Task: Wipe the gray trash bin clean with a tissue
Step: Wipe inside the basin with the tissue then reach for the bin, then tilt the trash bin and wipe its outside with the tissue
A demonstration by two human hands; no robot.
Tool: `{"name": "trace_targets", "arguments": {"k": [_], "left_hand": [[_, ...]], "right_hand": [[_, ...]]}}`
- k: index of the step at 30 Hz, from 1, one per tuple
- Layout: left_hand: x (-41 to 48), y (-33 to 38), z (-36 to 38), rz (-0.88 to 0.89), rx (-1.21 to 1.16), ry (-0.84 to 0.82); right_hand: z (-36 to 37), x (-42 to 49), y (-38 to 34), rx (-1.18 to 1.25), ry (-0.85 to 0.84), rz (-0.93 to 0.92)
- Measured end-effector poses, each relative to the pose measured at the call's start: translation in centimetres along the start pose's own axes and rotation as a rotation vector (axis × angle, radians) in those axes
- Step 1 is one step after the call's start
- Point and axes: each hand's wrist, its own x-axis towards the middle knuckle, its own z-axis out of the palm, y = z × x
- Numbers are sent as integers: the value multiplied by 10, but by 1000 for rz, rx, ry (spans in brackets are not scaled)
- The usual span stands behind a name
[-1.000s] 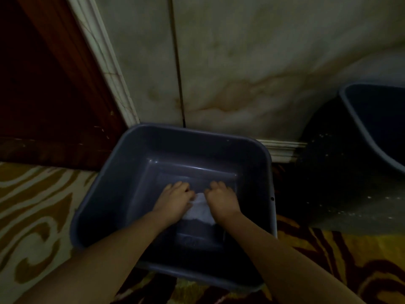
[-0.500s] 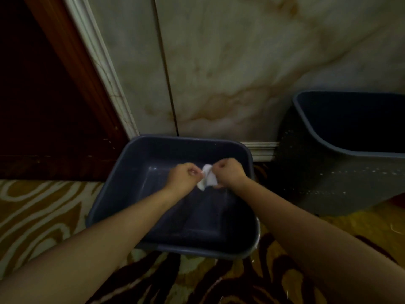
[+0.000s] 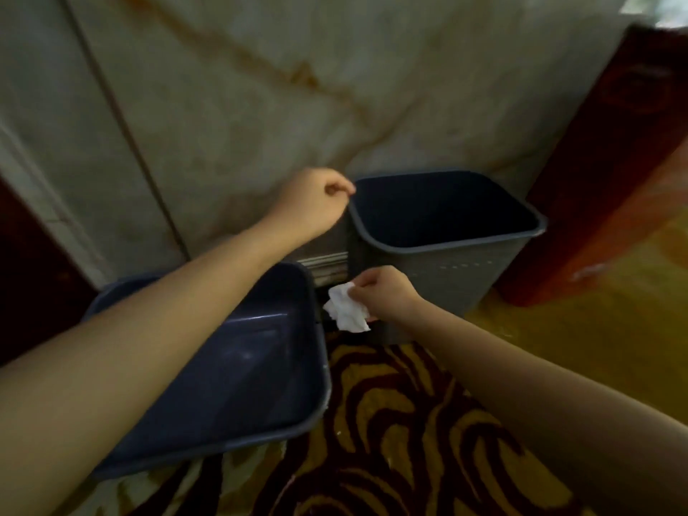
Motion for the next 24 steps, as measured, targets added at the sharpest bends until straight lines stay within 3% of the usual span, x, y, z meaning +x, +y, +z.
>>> {"name": "trace_targets", "arguments": {"k": [4, 7, 9, 14, 20, 24], "left_hand": [[30, 63, 64, 170, 119, -305], [37, 79, 105, 173, 308, -604], [38, 82, 126, 169, 392, -699], [42, 79, 149, 141, 414, -615], [51, 82, 138, 130, 377, -487], [59, 88, 114, 42, 259, -382]], "right_hand": [[-60, -19, 32, 222, 23, 183], [-97, -24, 51, 203, 74, 316], [-116, -24, 70, 124, 132, 329], [-138, -24, 111, -154, 227, 256], [-155, -28, 120, -236, 409, 104], [-170, -31, 100, -212, 639, -56]]}}
